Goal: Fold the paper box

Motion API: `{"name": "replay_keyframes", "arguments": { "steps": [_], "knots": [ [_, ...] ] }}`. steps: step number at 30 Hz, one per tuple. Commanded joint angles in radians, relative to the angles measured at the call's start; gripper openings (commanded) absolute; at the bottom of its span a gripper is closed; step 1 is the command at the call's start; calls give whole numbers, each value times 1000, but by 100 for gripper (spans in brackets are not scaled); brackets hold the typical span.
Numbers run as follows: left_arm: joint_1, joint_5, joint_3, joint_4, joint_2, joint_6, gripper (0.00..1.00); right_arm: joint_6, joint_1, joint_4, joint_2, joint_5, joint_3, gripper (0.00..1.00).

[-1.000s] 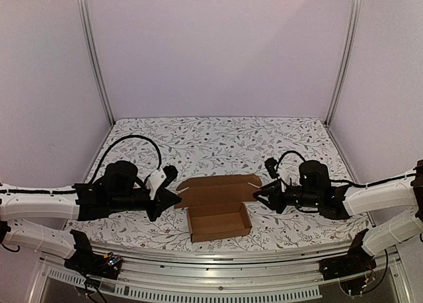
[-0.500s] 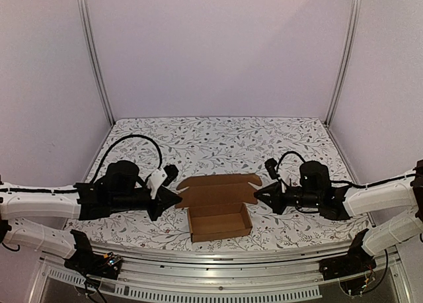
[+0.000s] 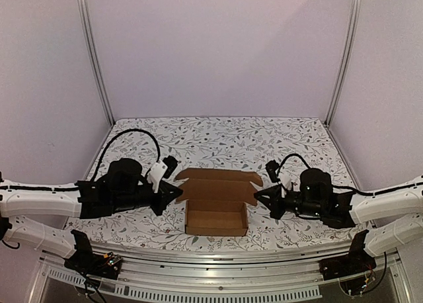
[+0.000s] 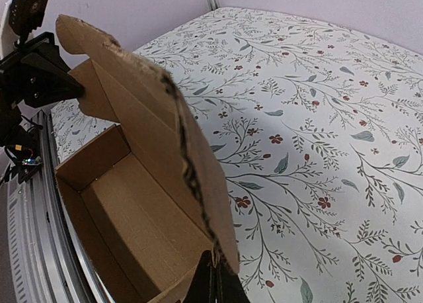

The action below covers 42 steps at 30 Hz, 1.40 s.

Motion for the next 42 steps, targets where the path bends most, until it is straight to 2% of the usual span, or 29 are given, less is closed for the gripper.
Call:
{"name": "replay_keyframes", "arguments": {
  "steps": [1,10,15,25,42],
  "knots": [
    [-70,-140,55,0,15,-65,0,35,98,-63,-54,279,16,0],
    [-192,-316,141,-36,106,-119,0,80,253,-201,-29,591,137,0],
    [-238,-406,183,-53,144,-173,0,112,306,-253,16,702,200,0],
    [-274,-432,256,-55,215,-269,0,129,375,-267,107,762,253,0],
    [-345,-439,282,-51,300,-249,0,156,406,-319,196,790,329,0]
  ]
}}
